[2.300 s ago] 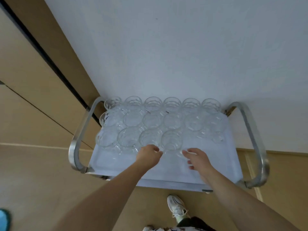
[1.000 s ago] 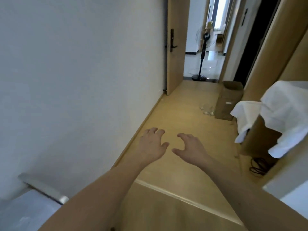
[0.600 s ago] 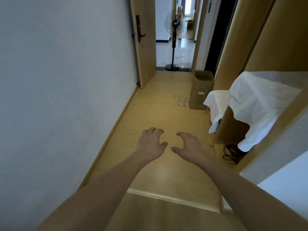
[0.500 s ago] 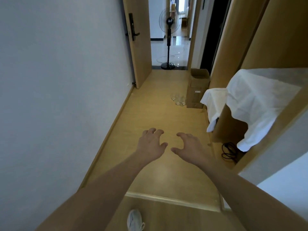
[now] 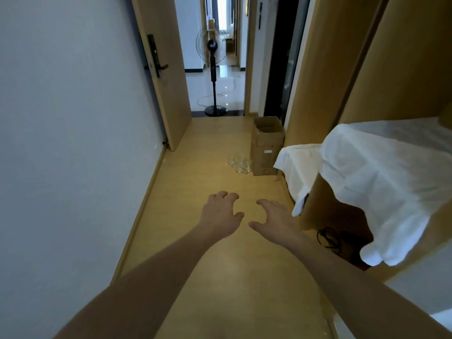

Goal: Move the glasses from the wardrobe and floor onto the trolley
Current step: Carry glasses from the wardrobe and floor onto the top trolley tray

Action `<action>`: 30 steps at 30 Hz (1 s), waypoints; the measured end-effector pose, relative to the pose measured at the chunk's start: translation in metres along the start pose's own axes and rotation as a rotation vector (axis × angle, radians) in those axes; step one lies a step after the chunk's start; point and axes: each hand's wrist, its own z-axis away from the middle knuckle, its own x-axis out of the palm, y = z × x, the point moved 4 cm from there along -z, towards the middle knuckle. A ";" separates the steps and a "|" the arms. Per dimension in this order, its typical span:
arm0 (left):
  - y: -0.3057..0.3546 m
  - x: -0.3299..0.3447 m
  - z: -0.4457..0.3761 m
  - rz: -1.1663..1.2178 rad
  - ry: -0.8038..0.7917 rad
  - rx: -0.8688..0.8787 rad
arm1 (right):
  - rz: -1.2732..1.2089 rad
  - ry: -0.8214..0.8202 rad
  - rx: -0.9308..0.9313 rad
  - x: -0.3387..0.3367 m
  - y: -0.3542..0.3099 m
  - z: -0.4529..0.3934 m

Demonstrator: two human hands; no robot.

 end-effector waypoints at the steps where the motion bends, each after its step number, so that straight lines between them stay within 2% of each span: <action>1: -0.007 -0.005 -0.015 0.002 -0.006 0.005 | -0.004 0.003 0.012 -0.001 -0.005 -0.015; 7: -0.049 -0.016 -0.088 0.020 -0.037 0.019 | -0.023 -0.011 0.059 0.011 -0.027 -0.083; 16: -0.083 -0.003 -0.185 0.016 -0.118 -0.005 | -0.041 -0.061 0.092 0.016 -0.024 -0.184; 30: -0.105 -0.009 -0.431 -0.053 -0.118 -0.086 | -0.058 -0.106 0.111 -0.020 0.008 -0.439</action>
